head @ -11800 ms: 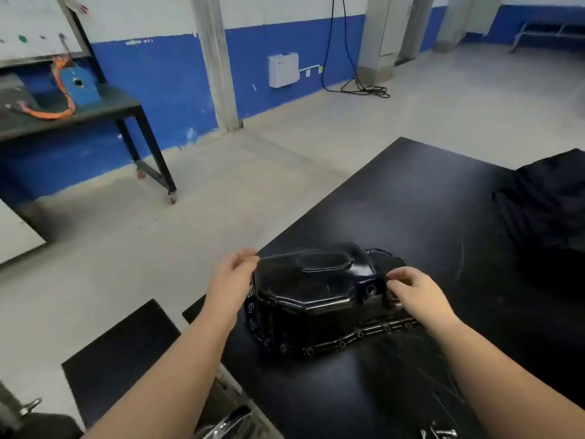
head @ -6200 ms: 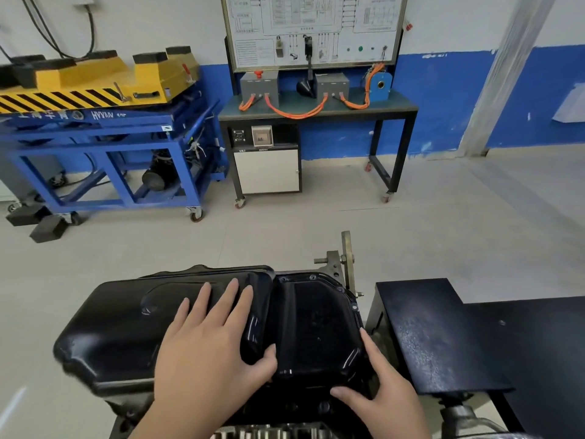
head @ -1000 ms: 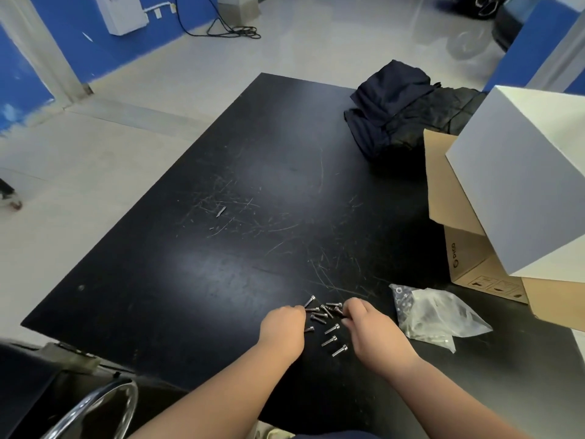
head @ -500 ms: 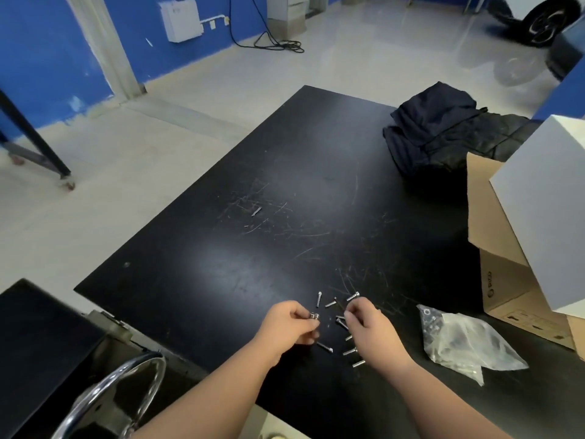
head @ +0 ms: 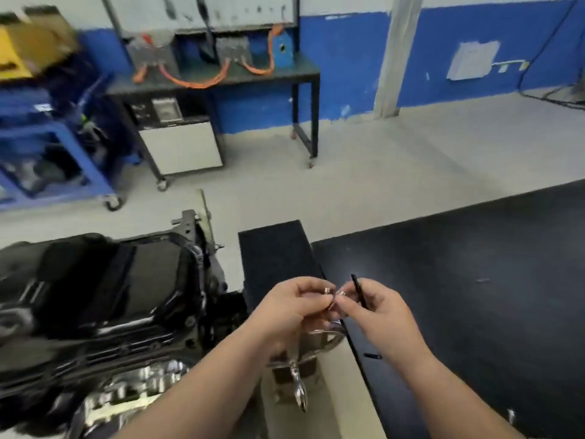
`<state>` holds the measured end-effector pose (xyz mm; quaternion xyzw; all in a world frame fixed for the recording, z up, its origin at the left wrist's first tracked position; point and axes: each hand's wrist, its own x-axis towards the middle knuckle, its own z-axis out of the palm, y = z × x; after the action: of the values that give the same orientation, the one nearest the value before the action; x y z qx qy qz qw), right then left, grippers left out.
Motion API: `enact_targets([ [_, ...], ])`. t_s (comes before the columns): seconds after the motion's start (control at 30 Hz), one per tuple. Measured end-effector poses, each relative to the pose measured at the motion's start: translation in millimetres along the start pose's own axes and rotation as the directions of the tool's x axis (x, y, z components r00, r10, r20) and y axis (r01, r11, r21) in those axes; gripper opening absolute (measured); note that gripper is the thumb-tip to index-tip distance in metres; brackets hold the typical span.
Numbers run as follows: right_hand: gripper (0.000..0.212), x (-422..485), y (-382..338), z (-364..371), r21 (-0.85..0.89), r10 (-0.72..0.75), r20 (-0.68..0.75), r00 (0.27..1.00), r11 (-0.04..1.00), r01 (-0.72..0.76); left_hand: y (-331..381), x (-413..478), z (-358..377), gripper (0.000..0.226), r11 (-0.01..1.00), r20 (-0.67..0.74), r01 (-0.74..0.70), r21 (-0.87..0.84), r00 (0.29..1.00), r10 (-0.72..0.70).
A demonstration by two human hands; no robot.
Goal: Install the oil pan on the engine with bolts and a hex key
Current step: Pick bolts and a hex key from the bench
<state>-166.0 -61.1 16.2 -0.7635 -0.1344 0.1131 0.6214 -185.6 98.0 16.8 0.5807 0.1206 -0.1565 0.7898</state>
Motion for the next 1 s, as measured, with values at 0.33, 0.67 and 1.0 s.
enact_targets([
  [0.33,0.021,50.9,-98.7,173.4,0.099,-0.307,0.413,0.857,0.951,0.293,75.3,-152.8,-147.9,0.031,0.981,-0.397,-0.15,-0.12,0.913,0.091],
  [0.67,0.008,53.6,-168.5,302.0,0.086,-0.393,0.46,0.796,0.912,0.4,126.5,-227.9,-257.3,0.007,0.594,-0.34,-0.047,0.803,0.783,0.521],
  [1.0,0.009,39.8,-198.6,354.5,0.022,-0.39,0.4,0.829,0.909,0.417,141.2,-250.2,-296.8,0.019,0.469,-0.253,-0.111,0.876,0.722,0.644],
])
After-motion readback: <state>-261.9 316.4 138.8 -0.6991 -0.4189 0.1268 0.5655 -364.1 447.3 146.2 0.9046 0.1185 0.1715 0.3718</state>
